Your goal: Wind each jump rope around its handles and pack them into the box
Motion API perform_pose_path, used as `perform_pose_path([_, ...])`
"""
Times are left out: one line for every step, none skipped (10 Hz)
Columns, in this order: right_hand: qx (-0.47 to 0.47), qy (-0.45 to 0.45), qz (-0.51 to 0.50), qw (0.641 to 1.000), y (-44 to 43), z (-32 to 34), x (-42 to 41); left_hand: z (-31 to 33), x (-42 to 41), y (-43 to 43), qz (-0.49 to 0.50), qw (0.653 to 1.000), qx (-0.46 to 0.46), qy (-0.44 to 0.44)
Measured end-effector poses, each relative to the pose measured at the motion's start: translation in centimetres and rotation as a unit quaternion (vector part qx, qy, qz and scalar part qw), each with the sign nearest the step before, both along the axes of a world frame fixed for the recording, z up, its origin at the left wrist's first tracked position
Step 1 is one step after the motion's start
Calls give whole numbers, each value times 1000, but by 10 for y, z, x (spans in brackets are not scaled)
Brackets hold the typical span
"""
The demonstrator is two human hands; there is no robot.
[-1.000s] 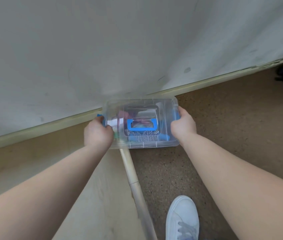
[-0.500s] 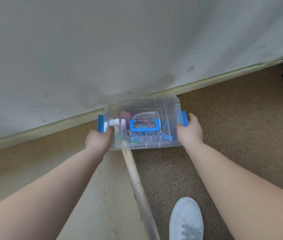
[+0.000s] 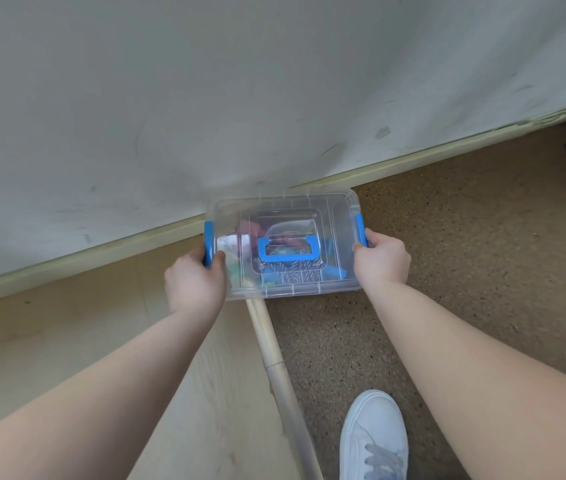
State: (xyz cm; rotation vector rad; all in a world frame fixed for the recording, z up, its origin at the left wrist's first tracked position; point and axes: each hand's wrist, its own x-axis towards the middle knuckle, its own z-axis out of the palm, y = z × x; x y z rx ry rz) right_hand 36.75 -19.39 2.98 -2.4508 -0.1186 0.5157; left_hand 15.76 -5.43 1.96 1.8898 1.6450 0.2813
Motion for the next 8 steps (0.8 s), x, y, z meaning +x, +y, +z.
perform_pose_path([-21, -14, 40, 999, 1, 6, -18, 0, -19, -5, 16, 1000, 15, -5])
perform_pose_path([-26, -19, 83, 996, 10, 5, -46, 0, -49, -5, 61, 998, 18, -1])
perform_pose_path([-27, -15, 140, 990, 26, 2, -79, 2, -84, 1, 113, 993, 19, 9])
perform_pose_path([-20, -9, 189, 982, 48, 2, -115, 4, -120, 5, 151, 988, 5, 18])
perform_pose_path([-13, 12, 232, 973, 71, 4, -142, 3, -152, 13, 168, 985, 3, 28])
perform_pose_path([-34, 39, 282, 958, 88, 7, -161, 5, -177, 25, 172, 984, -24, 37])
perform_pose_path([-51, 80, 298, 950, 101, 13, -170, 8, -198, 38, 94, 990, -97, 43])
perform_pose_path([-72, 105, 328, 936, 100, 20, -175, 22, -210, 48, -2, 985, -141, 99])
